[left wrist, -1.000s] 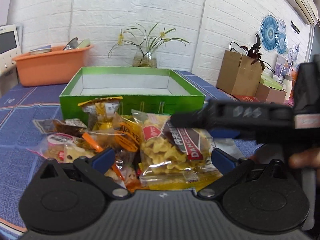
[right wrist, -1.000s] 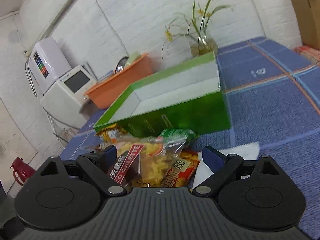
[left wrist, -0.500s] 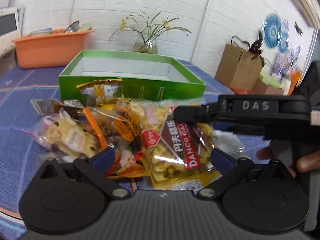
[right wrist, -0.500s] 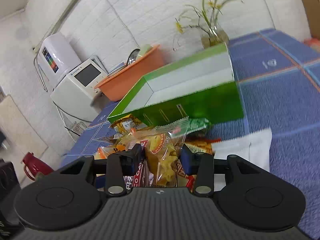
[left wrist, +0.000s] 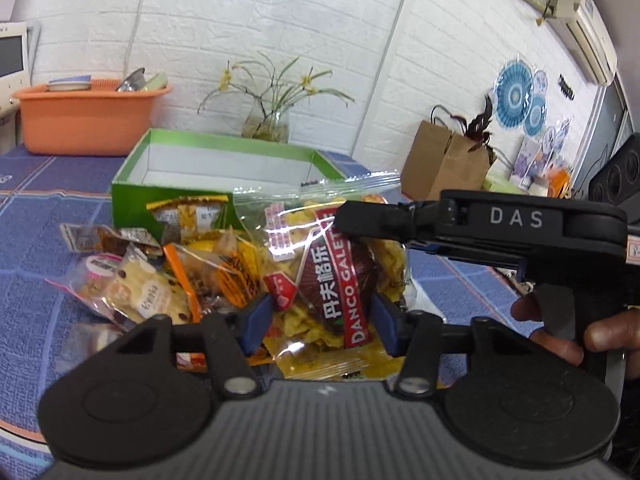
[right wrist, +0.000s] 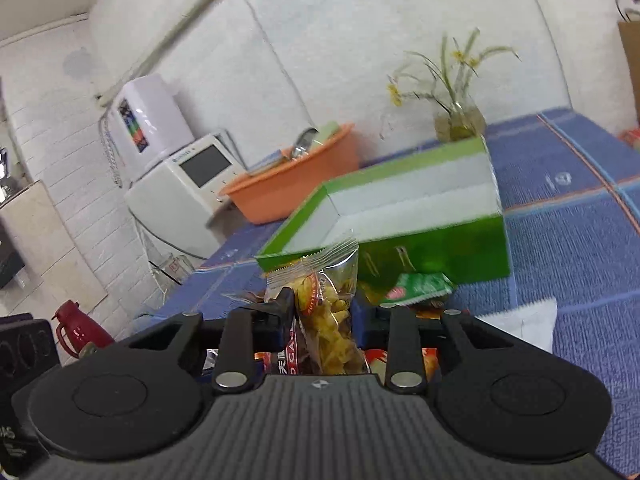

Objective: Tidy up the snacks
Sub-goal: 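Close both grippers on the clear pasta bag with red label, then carry the pasta bag into the green box and open both grippers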

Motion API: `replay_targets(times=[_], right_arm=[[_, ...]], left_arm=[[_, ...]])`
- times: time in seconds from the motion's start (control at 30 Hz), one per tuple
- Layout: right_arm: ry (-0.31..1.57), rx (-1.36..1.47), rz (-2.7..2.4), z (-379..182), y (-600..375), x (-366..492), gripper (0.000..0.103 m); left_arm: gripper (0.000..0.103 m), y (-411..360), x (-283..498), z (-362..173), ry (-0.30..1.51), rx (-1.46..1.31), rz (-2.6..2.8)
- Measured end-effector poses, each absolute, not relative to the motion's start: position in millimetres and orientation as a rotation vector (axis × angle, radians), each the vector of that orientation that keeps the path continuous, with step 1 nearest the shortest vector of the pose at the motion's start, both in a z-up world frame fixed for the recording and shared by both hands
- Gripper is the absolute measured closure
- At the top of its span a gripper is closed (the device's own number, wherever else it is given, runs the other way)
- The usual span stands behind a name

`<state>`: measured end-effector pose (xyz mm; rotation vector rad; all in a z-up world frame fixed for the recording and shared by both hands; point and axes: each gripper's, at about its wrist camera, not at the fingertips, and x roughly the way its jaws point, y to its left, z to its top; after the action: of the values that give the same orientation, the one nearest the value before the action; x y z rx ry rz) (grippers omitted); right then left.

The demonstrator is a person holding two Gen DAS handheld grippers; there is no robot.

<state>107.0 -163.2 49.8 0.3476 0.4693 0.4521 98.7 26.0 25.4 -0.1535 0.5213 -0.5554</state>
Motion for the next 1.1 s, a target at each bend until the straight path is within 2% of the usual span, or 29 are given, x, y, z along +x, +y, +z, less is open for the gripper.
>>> replay_targets(times=[0.23, 0.43, 0.7, 0.77, 0.8, 0.83, 0.87, 0.9, 0.93, 1.1], right_arm=[[0.39, 0.292, 0.49, 76, -151, 115, 0.052], [0.312, 0.364, 0.512, 96, -156, 166, 0.052], [0.407, 0.59, 0.433, 59, -186, 266, 0.052], [0.46, 0.653, 0.411, 44, -193, 284, 0.046], [0.467, 0.68, 0.375, 39, -197, 289, 0.039], [0.458, 0.695, 0.333, 37, -201, 290, 0.02], [0.44, 0.682, 0.292, 37, -204, 287, 0.012], [0.415, 0.656, 0.269, 39, -206, 282, 0.003], [0.378, 0.611, 0.262, 43, -210, 274, 0.003], [0.366, 0.451, 0.327, 58, -223, 227, 0.001]], left_arm=[[0.051, 38, 100, 50, 0.443, -0.149, -0.544], [0.053, 35, 145, 84, 0.352, -0.087, -0.499], [0.054, 3, 245, 73, 0.429, 0.008, -0.431], [0.054, -11, 260, 60, 0.45, 0.074, -0.409], [0.053, -15, 266, 55, 0.467, 0.094, -0.401], [0.05, -17, 270, 51, 0.471, 0.11, -0.385], [0.041, -16, 269, 48, 0.46, 0.12, -0.367], [0.036, -14, 267, 47, 0.446, 0.128, -0.359], [0.029, -11, 262, 47, 0.427, 0.136, -0.349], [0.025, 10, 215, 58, 0.346, 0.123, -0.354]])
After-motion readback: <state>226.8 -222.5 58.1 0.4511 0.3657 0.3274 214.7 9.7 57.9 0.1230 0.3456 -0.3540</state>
